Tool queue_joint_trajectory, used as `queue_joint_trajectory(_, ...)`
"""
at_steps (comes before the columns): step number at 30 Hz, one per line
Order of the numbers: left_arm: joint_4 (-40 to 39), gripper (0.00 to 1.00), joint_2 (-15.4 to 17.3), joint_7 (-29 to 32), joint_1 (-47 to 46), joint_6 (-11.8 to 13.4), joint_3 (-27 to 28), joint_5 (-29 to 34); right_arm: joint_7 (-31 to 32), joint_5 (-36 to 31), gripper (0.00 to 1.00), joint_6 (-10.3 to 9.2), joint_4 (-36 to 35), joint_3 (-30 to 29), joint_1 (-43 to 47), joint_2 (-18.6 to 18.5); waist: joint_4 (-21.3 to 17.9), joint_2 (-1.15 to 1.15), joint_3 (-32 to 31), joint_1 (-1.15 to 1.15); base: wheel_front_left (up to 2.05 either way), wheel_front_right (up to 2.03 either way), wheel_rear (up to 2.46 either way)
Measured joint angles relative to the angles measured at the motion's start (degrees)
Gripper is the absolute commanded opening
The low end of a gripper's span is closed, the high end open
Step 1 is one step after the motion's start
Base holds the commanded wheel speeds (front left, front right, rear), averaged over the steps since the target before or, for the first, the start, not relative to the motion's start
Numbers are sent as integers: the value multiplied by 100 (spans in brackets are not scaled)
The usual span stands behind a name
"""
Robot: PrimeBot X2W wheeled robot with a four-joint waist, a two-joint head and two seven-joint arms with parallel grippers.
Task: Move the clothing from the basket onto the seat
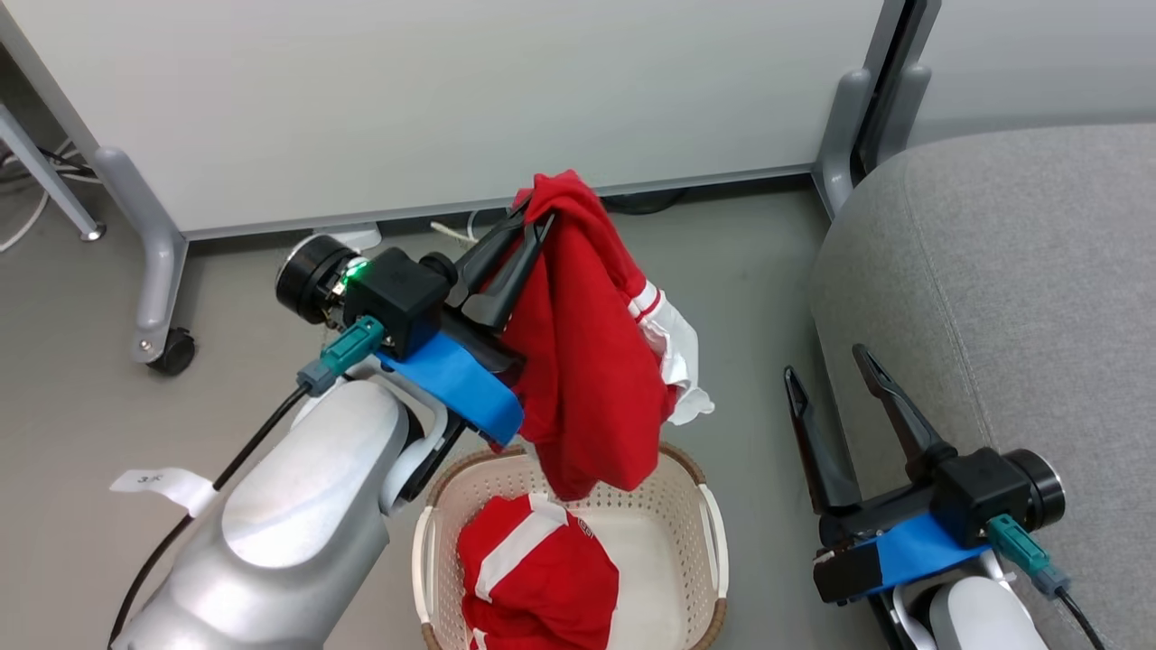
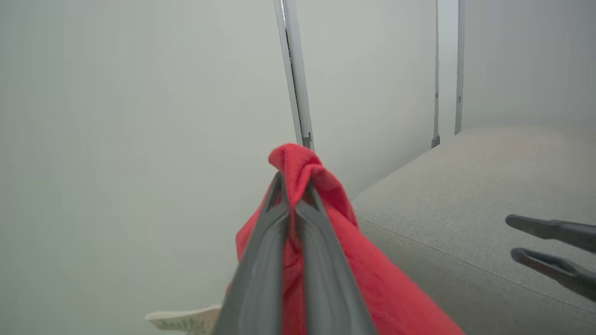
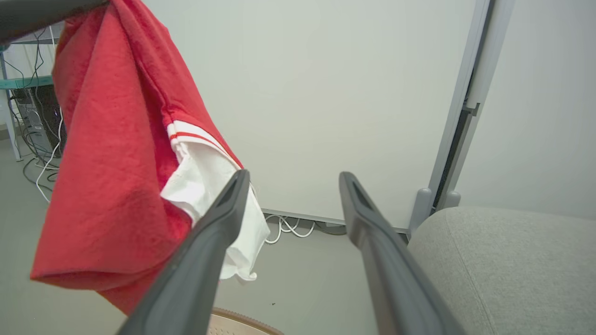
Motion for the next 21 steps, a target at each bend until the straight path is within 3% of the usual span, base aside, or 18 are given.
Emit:
queue_joint_trajectory(12, -231, 0, 53, 85, -79, 9, -140, -93, 0, 89, 100, 0, -166, 54, 60, -1, 18, 0, -174, 0, 0, 0, 0)
queue_joint_trajectory(21, -269, 0, 66, 83, -77, 42, -193, -53, 0, 197, 100, 0, -592, 570, -454, -1, 58, 0, -161, 1, 0, 0, 0)
